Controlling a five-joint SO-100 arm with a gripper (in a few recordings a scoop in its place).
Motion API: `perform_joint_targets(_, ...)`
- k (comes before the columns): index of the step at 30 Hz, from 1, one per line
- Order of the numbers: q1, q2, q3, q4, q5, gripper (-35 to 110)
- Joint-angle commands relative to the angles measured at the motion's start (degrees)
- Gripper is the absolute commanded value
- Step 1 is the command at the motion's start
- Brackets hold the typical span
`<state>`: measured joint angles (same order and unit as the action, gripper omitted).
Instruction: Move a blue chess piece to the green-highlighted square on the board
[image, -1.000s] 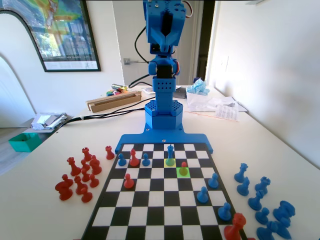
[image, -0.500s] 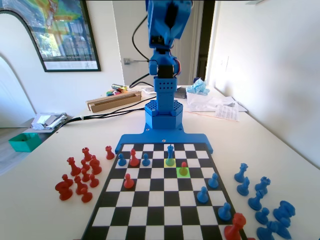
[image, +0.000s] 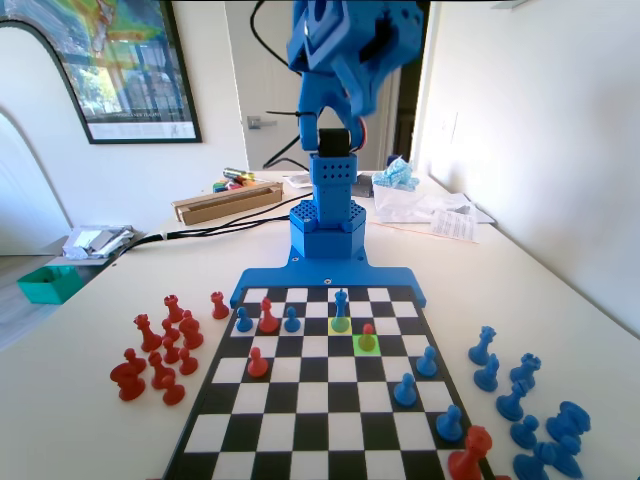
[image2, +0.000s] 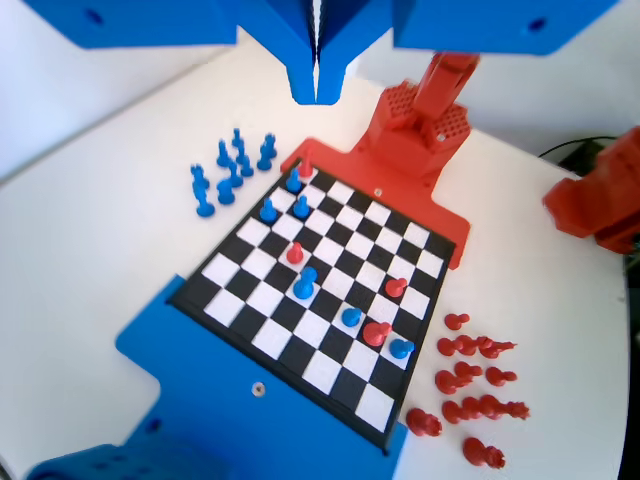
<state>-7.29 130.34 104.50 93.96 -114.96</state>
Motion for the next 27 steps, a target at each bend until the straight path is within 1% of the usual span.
perform_joint_targets(1,-0.6,-7.2,-2.4,-3.5,-1.6,1)
perform_joint_targets(5,-0.2,-16.9,-4.2,-4.5,-1.4,1)
perform_joint_targets(10,2.9,-27.7,-7.2,-3.0,-5.0,1)
perform_joint_targets(16,5.5,-34.5,-6.0,-7.3,-5.5,2)
perform_joint_targets(19,6.9,-35.3,-3.2,-11.3,-5.2,5)
perform_joint_targets(23,7.8,-36.0,2.5,-21.0,-4.0,10)
perform_joint_targets(27,7.4,-36.4,5.1,-25.8,-2.7,12)
